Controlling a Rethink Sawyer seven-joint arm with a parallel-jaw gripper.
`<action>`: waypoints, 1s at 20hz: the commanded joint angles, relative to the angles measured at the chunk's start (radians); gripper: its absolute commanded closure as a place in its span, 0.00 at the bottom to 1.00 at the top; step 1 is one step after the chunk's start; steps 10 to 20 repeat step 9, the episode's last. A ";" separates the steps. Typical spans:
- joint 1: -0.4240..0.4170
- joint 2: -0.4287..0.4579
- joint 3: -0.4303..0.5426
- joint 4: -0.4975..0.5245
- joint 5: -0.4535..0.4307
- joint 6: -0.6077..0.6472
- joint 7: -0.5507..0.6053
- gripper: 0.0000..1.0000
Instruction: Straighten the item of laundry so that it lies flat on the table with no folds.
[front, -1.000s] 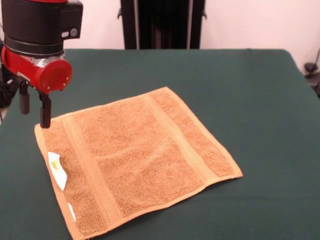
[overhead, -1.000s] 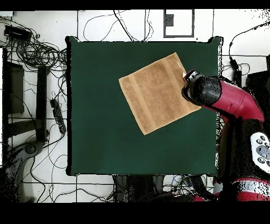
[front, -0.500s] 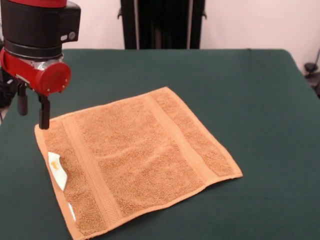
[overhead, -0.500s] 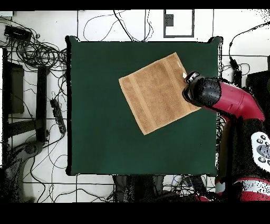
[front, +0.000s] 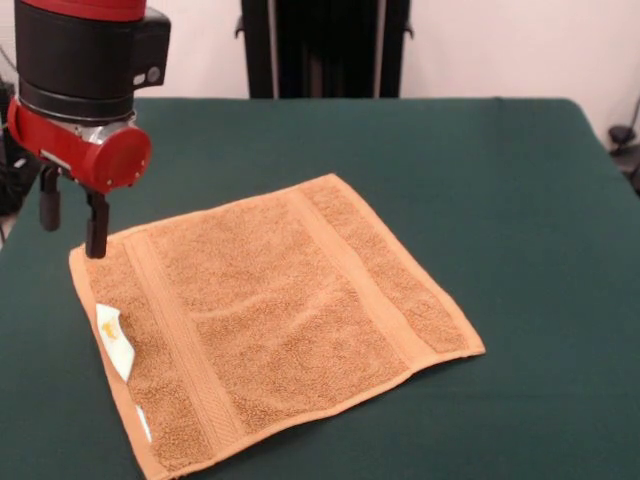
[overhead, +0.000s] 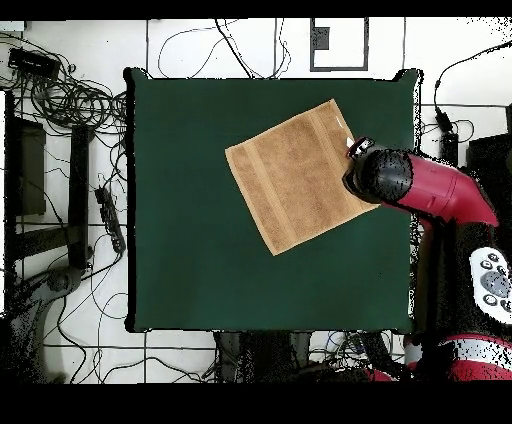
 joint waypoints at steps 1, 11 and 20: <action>0.055 0.069 0.094 0.019 -0.040 0.010 -0.026 0.00; 0.062 0.071 0.088 -0.008 -0.051 0.033 -0.015 0.00; 0.062 0.071 0.088 -0.008 -0.051 0.033 -0.015 0.00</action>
